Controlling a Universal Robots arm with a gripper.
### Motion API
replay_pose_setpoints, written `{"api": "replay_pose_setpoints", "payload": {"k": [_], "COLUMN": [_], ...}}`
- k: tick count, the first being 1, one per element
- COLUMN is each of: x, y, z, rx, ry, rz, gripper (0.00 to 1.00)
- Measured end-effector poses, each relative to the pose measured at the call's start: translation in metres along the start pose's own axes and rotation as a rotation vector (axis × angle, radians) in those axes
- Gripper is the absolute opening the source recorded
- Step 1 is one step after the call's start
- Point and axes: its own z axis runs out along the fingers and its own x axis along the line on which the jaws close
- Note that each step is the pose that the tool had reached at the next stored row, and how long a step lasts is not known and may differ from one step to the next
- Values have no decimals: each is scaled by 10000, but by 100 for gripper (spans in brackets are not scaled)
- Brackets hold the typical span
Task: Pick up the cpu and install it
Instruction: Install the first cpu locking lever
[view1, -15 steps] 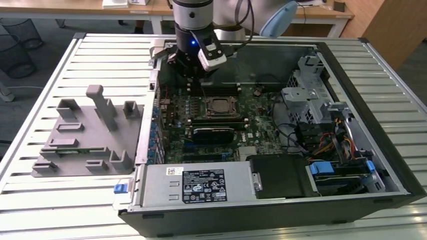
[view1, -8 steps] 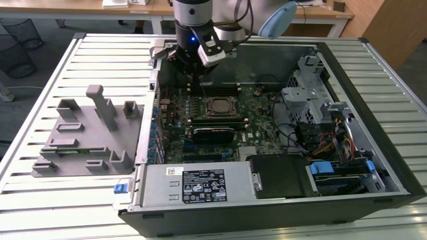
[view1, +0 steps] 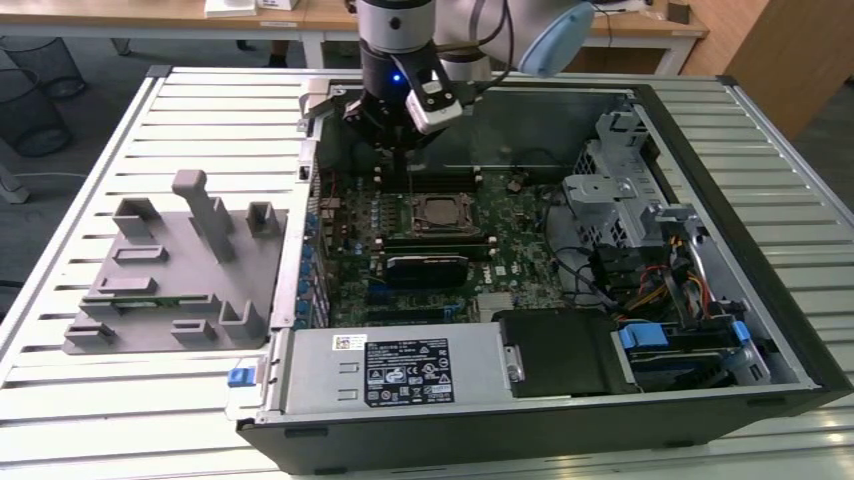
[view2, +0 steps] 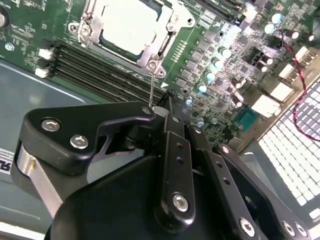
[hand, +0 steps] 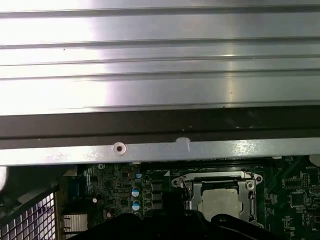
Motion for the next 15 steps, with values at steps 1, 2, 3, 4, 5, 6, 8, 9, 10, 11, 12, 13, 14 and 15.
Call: {"api": "replay_pose_setpoints", "payload": {"k": [1, 2, 3, 4, 5, 6, 8, 9, 10, 11, 12, 13, 14, 15], "x": [-32, -61, -94, -129, -157, -181, -220, -231, -235, -236, -238, -238, -240, -244], "y": [2, 3, 6, 10, 13, 16, 18, 18, 17, 18, 18, 18, 18, 19], "z": [1, 2, 3, 5, 7, 8, 12, 15, 17, 21, 24, 27, 31, 36], "rx": [0, 1, 1, 1, 0, 1, 1, -5, -39, -147, -293, -455, -593, -626], "ry": [4, 9, 13, 15, 16, 16, 16, 15, 18, 24, 30, 39, 47, 46], "rz": [1, 1, 0, 0, 0, 0, 0, 0, 1, 3, 6, 9, 12, 12], "gripper": [11, 11, 11, 11, 11, 11, 11, 11, 11, 11, 11, 11, 11, 11]}}
